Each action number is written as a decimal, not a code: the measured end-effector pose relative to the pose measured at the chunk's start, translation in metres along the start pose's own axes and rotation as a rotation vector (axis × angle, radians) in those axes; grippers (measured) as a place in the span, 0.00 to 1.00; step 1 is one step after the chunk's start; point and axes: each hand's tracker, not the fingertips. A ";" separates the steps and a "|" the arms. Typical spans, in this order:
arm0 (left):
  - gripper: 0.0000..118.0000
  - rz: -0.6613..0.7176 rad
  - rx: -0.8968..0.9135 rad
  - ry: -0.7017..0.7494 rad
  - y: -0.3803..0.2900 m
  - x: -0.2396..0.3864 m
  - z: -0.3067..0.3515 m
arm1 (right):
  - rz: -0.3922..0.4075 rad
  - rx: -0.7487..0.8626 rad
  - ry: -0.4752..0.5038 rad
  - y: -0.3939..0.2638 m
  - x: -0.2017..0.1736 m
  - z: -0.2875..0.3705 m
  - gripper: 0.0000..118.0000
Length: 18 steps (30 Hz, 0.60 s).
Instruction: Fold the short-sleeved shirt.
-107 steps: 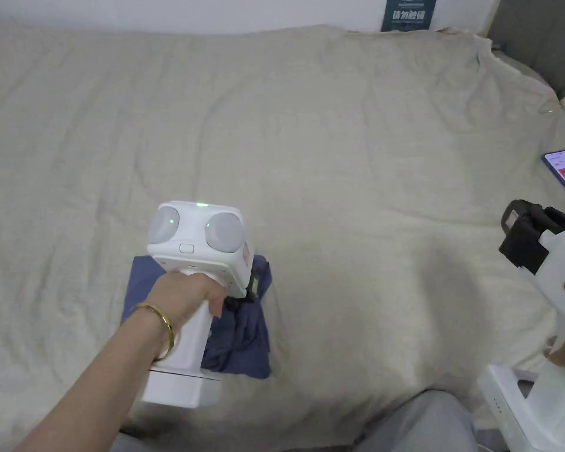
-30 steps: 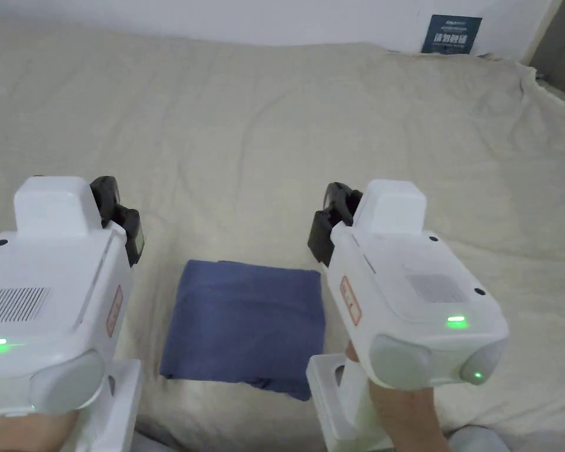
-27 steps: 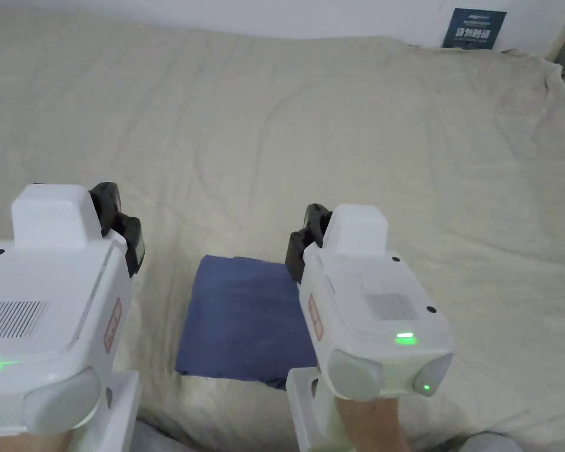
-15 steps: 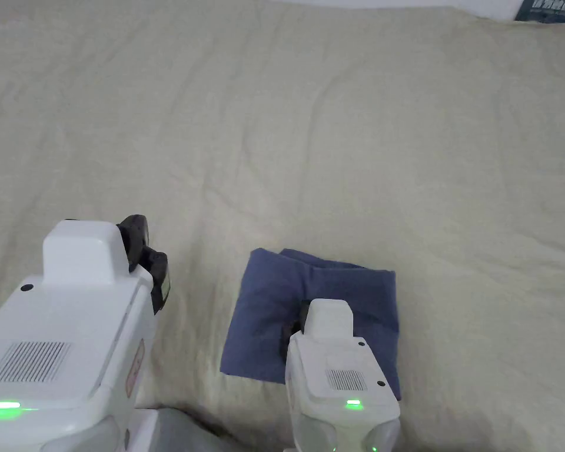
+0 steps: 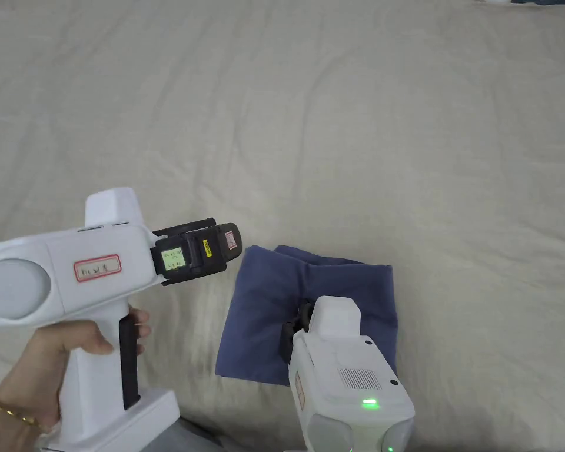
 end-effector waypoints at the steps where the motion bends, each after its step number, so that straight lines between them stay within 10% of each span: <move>1: 1.00 0.036 -0.047 -0.032 0.003 -0.007 -0.006 | 0.004 0.000 -0.003 0.000 -0.001 0.000 0.00; 18: 1.00 0.138 -0.629 -0.436 -0.017 -0.058 -0.110 | -0.020 -0.031 0.007 0.006 0.003 0.002 0.00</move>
